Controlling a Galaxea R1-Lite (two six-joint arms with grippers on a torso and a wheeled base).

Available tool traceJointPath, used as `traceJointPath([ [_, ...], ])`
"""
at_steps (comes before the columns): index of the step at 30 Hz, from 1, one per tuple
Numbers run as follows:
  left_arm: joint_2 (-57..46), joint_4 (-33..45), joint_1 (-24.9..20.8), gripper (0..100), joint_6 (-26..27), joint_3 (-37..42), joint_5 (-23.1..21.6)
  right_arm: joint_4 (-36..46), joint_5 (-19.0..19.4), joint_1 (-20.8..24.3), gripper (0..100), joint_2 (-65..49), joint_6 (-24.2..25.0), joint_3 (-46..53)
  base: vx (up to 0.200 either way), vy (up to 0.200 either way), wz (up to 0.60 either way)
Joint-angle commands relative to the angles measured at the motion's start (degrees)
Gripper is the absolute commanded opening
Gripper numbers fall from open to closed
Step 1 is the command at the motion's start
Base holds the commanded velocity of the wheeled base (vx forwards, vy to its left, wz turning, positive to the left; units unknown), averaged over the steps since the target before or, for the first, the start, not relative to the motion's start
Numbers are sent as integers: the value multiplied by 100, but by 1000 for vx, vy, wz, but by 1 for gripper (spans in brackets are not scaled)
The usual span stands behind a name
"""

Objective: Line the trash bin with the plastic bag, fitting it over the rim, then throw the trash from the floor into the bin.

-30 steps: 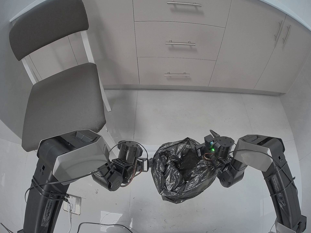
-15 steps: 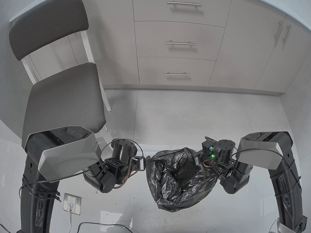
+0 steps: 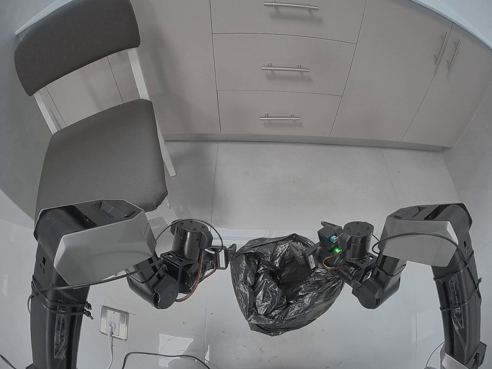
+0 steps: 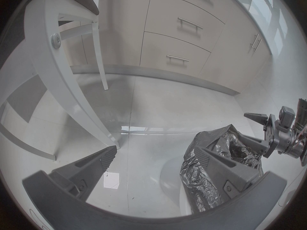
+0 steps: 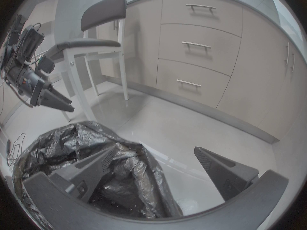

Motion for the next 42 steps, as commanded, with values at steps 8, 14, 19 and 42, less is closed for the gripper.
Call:
traceJointPath([
  [8, 108, -53, 0, 100, 14, 70, 1, 631, 253, -33, 100, 142, -49, -48, 0, 0, 0],
  [14, 135, -53, -9, 100, 14, 70, 1, 789, 280, -51, 100, 336, -58, -189, 0, 0, 0],
  [19, 152, -53, -9, 100, 14, 52, 1, 842, 245, -182, 100, 617, -67, -532, 0, 0, 0],
  [42, 187, -62, -9, 100, 14, 34, 1, 578, -749, -358, 100, 758, -40, -1270, 0, 0, 0],
])
